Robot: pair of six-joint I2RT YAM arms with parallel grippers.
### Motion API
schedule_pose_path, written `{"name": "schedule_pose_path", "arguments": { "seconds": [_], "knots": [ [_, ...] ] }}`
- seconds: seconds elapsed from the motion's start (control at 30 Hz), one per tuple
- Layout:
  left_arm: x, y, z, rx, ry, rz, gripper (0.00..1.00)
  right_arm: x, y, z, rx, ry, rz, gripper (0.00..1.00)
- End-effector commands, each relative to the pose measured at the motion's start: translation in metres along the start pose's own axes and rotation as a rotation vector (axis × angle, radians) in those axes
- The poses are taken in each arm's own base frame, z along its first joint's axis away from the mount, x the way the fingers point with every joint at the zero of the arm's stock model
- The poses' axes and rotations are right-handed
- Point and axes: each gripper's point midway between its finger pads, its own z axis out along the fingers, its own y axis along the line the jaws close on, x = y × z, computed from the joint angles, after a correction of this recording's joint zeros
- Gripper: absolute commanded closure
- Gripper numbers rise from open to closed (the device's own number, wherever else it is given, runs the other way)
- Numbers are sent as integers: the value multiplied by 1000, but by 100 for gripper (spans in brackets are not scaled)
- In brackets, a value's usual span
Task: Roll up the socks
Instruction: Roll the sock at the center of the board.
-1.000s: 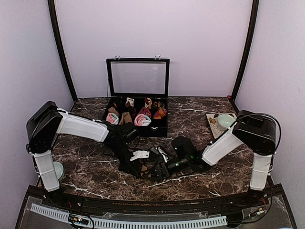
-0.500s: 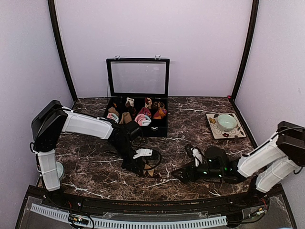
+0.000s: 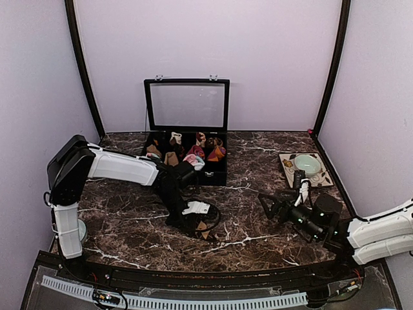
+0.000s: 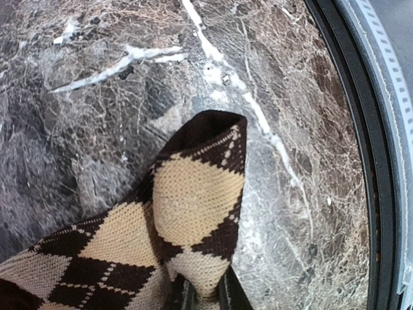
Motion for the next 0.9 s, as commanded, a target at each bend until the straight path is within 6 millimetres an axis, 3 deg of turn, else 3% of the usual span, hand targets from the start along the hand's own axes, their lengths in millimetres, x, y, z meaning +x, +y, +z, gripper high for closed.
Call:
{"name": "schedule_pose_path", "arguments": {
  "seconds": [0.0, 0.1, 0.23, 0.37, 0.53, 0.6, 0.87],
  "knots": [
    [42, 6, 19, 0, 185, 23, 100, 10, 6, 5, -68, 52, -94, 9],
    [44, 6, 24, 17, 183, 33, 100, 54, 33, 18, -217, 256, -263, 20],
    [37, 5, 24, 35, 155, 28, 100, 94, 67, 18, -369, 377, -450, 21],
    [36, 8, 23, 38, 142, 5, 100, 107, 97, 16, -493, 364, -556, 30],
    [36, 15, 18, 46, 85, -89, 100, 134, 119, 28, -577, 367, -731, 51],
    [37, 17, 17, 48, 69, -108, 100, 144, 125, 37, -574, 349, -811, 53],
    [44, 14, 19, 78, 81, -113, 100, 148, 142, 73, -537, 241, -1016, 56]
  ]
}}
